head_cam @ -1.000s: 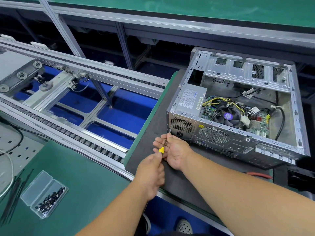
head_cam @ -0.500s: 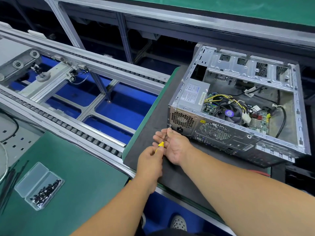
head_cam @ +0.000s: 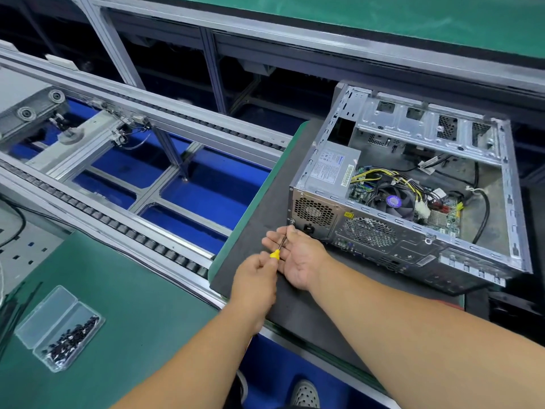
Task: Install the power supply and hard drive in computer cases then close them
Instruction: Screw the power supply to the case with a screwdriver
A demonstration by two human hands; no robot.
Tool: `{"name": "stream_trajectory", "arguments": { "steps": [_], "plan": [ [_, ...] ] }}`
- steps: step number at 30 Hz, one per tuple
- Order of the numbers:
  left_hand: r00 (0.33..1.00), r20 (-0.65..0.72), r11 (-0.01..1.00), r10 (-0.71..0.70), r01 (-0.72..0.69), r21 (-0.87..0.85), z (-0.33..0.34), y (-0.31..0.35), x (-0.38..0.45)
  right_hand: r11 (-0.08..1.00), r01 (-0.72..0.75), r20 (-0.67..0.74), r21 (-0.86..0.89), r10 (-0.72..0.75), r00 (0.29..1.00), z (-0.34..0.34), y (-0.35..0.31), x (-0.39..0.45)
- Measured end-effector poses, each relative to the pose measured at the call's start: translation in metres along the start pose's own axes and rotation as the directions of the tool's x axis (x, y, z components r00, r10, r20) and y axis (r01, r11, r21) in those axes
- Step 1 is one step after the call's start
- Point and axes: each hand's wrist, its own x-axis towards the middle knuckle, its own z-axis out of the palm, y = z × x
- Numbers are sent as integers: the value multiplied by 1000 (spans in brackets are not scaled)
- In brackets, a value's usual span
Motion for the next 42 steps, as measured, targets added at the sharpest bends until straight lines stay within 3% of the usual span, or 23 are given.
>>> {"name": "stream_trajectory", "arguments": {
  "steps": [1,4,6,8,9,13,15,16,18,20,22,23,24,27,28,31,33,35,37,39,40,41,42],
  "plan": [
    [973,-66,938,221,-193,288,1,-1,-2,1000,-3,-3,-5,3,1000,0,-1,1],
    [976,-117,983,181,-183,-5,5,1,3,1000,2,5,-2,-2,1000,-2,-1,4],
    [1000,-10,990,-6,4,-141,3,-1,0,1000,15,11,6,-15,1000,-1,0,5],
    [907,284,771,-310,414,-484,-2,10,-2,999,18,16,29,-18,1000,-2,1,7],
    [876,352,702,-330,477,-529,-3,12,-1,999,15,19,37,-16,1000,-1,1,6],
    [845,415,660,-337,526,-536,-5,14,3,995,58,24,-81,-56,998,-5,-5,-8],
    [821,455,620,-344,562,-547,-8,17,3,936,171,7,-306,-178,984,-12,-6,-25],
    [809,470,605,-354,581,-545,-11,19,4,836,276,12,-474,-307,952,-17,-7,-36],
    [790,493,593,-363,605,-531,-15,20,5,465,507,165,-726,-598,784,-25,-15,-61],
    [785,497,601,-370,610,-516,-15,20,6,114,701,371,-704,-784,499,-23,-41,-83],
    [791,478,627,-381,601,-496,-12,21,6,-209,742,478,-637,-863,167,-13,-84,-88],
    [801,461,644,-382,588,-489,-11,21,7,-311,690,504,-654,-859,90,-6,-109,-83],
    [813,440,662,-382,572,-483,-10,20,7,-351,598,523,-720,-841,136,0,-130,-77],
    [846,386,714,-368,523,-466,-6,16,8,-361,191,392,-913,-642,659,8,-157,-52],
    [862,356,741,-362,498,-451,-5,14,9,-374,158,358,-914,-560,747,6,-155,-44],
    [950,175,890,-259,305,-338,4,7,10,-380,210,394,-901,-515,761,3,-148,-29],
    [1000,-21,1000,10,-9,27,10,2,6,-379,208,396,-902,-532,748,2,-150,-30],
    [943,-105,837,314,-223,500,15,-5,1,-386,210,402,-898,-527,749,2,-152,-32],
    [897,-106,730,430,-276,625,18,-9,-3,-390,221,413,-894,-524,745,2,-151,-33],
    [939,-95,826,332,-240,510,16,-7,2,-382,228,414,-896,-528,741,2,-151,-33],
    [984,-90,950,155,-124,288,13,-3,7,-378,231,414,-897,-531,739,1,-151,-32],
    [996,14,995,-89,90,-38,9,4,10,-374,234,415,-897,-535,736,1,-151,-32],
    [941,194,894,-277,327,-307,3,10,11,-373,236,416,-898,-537,734,1,-151,-31]
  ]
}}
